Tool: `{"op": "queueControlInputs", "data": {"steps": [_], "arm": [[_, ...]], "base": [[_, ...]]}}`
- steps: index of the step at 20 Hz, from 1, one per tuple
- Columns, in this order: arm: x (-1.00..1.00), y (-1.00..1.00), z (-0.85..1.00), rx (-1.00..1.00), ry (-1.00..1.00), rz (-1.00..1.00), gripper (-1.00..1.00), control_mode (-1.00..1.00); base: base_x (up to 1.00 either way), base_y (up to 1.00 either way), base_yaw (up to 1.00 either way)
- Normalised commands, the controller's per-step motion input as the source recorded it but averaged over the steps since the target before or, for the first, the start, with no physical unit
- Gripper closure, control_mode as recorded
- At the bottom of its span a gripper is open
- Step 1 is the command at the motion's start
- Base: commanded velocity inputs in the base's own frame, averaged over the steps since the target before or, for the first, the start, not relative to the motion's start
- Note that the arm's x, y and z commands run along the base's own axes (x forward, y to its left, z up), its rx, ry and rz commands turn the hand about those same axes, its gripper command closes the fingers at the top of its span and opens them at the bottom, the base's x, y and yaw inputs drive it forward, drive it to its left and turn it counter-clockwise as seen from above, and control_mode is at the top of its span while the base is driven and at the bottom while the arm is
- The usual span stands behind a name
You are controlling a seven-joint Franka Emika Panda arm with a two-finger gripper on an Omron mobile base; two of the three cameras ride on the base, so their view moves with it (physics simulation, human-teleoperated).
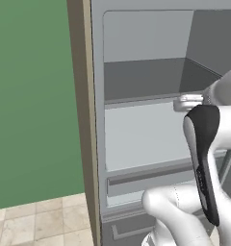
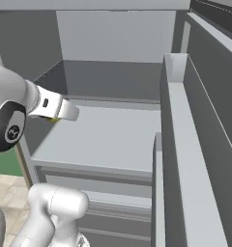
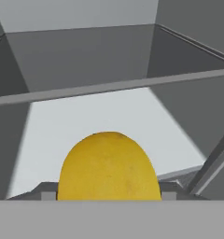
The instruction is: Retrieve a lemon from the fridge and place it on the cutting board with the fish.
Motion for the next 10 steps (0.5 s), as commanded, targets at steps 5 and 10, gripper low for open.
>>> {"op": "queueControlInputs", "data": {"steps": [5,10], "arm": [[-0.88,0.15,-0.35,0.00,0.00,0.00,1.00,-1.00],[-0.21,0.06,-0.45,0.00,0.00,0.00,1.00,-1.00]], "base": [[0.00,0.00,0.00],[0.00,0.00,0.00]]}}
